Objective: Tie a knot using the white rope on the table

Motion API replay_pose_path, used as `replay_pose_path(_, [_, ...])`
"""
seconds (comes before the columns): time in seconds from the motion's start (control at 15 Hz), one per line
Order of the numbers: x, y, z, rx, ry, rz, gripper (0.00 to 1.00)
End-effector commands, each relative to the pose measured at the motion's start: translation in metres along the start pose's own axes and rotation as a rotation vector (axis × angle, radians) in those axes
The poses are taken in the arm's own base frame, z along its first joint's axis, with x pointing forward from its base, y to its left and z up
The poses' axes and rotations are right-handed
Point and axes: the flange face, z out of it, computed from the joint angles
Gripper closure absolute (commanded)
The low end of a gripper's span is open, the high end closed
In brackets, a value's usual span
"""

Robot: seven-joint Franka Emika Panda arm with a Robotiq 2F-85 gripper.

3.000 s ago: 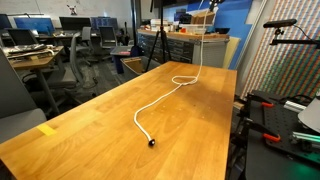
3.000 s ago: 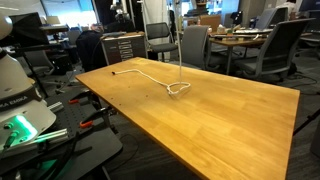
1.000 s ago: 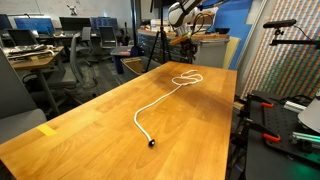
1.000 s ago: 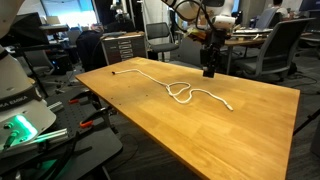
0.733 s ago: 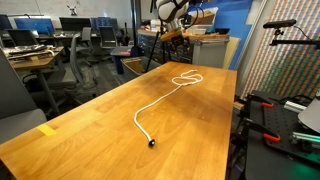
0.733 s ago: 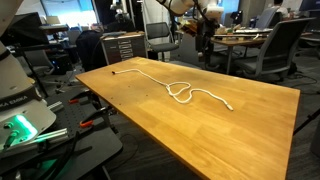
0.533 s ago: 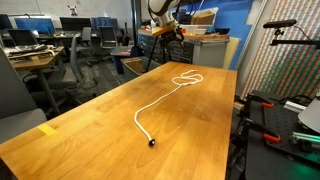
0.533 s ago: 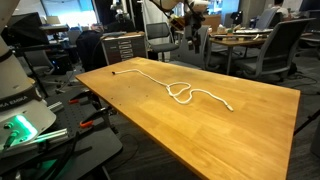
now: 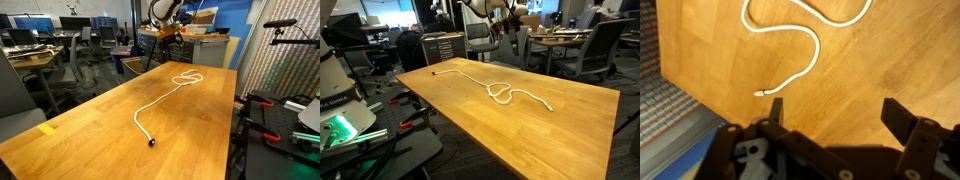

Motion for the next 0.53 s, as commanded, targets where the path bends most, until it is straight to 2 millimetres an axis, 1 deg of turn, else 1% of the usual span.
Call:
replay_pose_path(0.0, [0.006,0.009,0.011,0.021,0.003,-0.042,0.0])
replay_pose_path(0.07, [0.011,0.019,0.021,0.033,0.0,-0.068,0.0])
replay_pose_path(0.13, [0.015,0.028,0.027,0.04,-0.004,-0.082,0.0])
replay_pose_path(0.2, [0.016,0.034,0.029,0.043,-0.008,-0.088,0.0])
replay_pose_path(0.27, [0.015,0.035,0.027,0.046,-0.009,-0.092,0.0])
replay_pose_path(0.33, [0.011,0.037,0.032,-0.063,0.081,-0.128,0.0])
replay_pose_path(0.4, [0.008,0.043,0.039,-0.083,0.095,-0.178,0.0])
replay_pose_path(0.47, [0.008,0.054,0.048,-0.115,0.103,-0.234,0.0])
